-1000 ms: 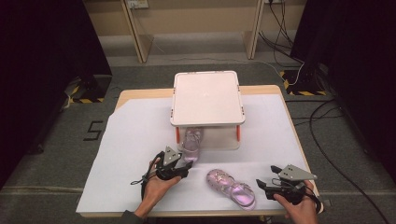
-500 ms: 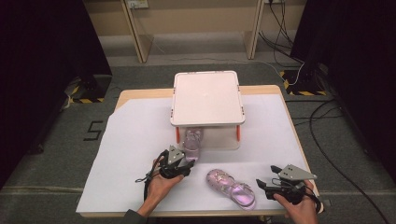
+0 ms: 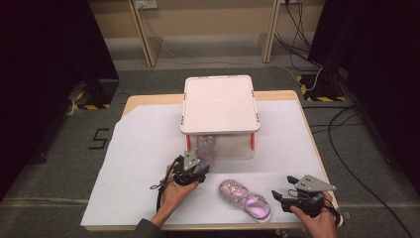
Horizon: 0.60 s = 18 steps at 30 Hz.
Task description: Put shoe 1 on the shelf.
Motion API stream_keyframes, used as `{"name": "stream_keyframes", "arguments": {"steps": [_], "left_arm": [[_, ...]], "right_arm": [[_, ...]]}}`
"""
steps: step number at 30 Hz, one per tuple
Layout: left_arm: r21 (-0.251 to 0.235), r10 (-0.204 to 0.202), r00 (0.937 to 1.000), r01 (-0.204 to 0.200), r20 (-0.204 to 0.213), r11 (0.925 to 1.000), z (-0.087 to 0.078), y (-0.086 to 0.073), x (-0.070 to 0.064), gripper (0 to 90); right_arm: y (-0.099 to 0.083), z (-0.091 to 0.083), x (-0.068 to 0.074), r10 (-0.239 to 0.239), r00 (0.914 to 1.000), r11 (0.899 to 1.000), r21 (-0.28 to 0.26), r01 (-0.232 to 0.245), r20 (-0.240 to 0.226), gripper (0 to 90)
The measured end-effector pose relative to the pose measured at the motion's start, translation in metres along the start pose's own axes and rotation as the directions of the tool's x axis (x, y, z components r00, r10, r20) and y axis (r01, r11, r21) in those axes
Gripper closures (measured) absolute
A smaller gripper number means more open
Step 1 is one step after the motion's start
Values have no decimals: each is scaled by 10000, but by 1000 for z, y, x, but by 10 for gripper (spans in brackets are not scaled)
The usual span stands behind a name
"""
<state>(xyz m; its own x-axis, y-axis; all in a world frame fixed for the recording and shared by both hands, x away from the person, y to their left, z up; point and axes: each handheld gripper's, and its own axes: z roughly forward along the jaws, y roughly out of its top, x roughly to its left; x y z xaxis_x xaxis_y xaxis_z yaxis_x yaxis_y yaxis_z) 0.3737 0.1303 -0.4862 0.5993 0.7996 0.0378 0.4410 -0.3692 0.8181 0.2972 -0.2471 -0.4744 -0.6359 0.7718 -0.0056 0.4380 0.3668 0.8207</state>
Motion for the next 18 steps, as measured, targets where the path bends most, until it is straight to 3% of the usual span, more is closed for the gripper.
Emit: {"name": "stream_keyframes", "arguments": {"steps": [10,18], "left_arm": [[55,45,9998,-44,-204,10000,9,7,4,522],[-49,-177,9994,176,-290,9998,14,10,9,542]], "right_arm": [[0,0,0,21,10000,10000,-2,-21,-6,235],[0,0,0,12,10000,10000,-5,-12,9,235]]}}
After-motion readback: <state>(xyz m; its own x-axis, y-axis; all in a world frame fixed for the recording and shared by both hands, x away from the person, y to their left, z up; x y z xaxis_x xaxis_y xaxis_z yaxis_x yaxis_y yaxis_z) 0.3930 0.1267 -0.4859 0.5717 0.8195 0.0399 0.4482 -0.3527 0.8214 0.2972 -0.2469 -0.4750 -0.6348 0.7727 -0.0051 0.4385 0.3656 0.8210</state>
